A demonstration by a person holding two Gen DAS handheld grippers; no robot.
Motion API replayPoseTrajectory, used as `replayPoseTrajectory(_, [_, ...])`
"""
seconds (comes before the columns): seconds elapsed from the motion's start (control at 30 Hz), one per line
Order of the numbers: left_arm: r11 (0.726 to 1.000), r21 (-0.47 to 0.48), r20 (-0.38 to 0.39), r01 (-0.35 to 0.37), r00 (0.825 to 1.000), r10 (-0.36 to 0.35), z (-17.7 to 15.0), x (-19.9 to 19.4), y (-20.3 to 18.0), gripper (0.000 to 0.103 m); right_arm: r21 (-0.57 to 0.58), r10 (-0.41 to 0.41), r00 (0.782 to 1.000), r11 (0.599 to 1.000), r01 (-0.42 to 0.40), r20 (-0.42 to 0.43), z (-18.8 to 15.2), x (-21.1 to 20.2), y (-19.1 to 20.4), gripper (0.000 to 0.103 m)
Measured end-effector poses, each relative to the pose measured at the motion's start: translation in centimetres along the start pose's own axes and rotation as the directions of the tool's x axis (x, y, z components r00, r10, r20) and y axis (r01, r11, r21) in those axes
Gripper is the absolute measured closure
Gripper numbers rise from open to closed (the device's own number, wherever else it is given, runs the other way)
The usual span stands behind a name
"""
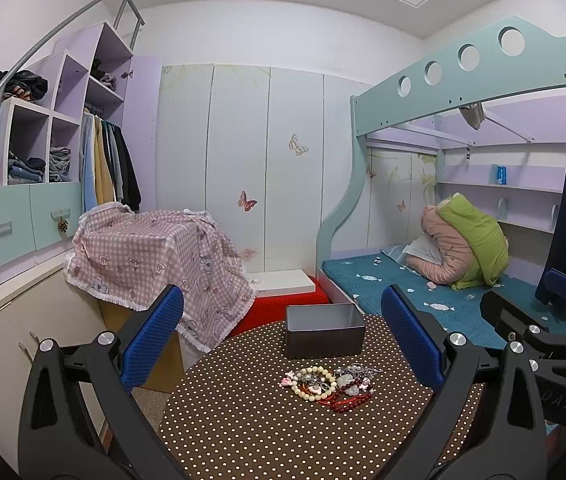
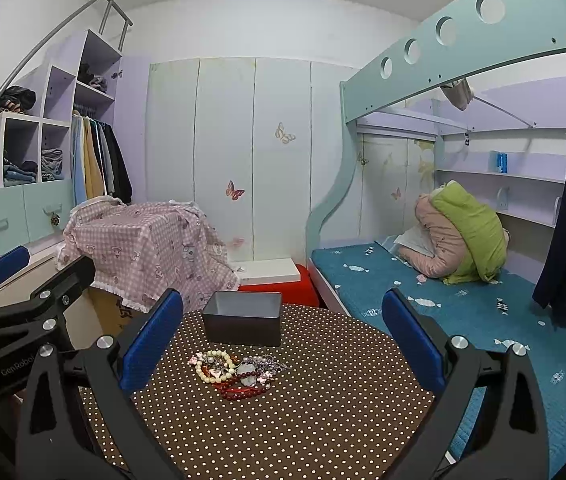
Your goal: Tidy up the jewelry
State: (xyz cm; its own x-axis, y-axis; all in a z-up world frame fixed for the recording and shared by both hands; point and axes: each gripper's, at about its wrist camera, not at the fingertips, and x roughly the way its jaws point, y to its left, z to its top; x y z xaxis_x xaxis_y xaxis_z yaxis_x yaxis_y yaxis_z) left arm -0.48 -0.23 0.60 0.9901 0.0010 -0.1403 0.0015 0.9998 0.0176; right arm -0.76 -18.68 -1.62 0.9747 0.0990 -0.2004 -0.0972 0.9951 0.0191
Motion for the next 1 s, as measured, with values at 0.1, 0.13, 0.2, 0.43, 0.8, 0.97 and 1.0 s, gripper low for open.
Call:
replayPoseTrajectory(0.1, [1.000, 0.000, -0.002, 0.001, 1.000, -0.001, 0.0, 0.0, 0.0, 0.005, 0.003, 0.002, 1.000, 1.000, -0.002, -0.001, -0.2, 0.0, 0.0, 0.007])
replayPoseTrajectory(0.13, [1.000, 0.001, -0.001, 0.000, 1.000, 0.000, -0.1, 0.1, -0.1, 0.005, 0.003, 0.002, 1.000, 1.000, -0.002, -0.002, -0.2, 0.0, 0.0, 0.007])
replayPoseTrajectory(0.2, [1.000, 0.000, 0.000, 0.000, 1.000, 0.000, -0.1, 0.1, 0.0, 0.005, 0.006, 0.004, 1.000, 1.000, -0.004, -0.004, -0.2, 0.1, -0.1, 0.007])
replayPoseTrajectory(0.43, [1.000, 0.002, 0.000, -0.001, 1.000, 0.001, -0.1, 0.0, -0.1, 0.005, 0.014, 0.012, 1.000, 1.000, -0.012, -0.010, -0.3, 0.1, -0.1, 0.007])
replayPoseTrajectory(0.8, [1.000, 0.006, -0.006, -0.003, 1.000, 0.003, -0.4, 0.3, -0.3, 0.005, 0.020, 0.017, 1.000, 1.000, -0.016, -0.021, -0.4, 0.3, -0.2, 0.007])
replayPoseTrajectory(0.97, [1.000, 0.012, -0.017, -0.003, 1.000, 0.003, -0.5, 0.9, -0.3, 0.005, 0.023, 0.021, 0.999, 1.000, -0.020, -0.032, -0.4, 0.6, -0.2, 0.007])
replayPoseTrajectory(1.0, [1.000, 0.014, -0.019, -0.002, 1.000, 0.002, -0.6, 1.1, -0.3, 0.005, 0.026, 0.023, 0.999, 0.999, -0.022, -0.035, -0.5, 0.7, -0.2, 0.007])
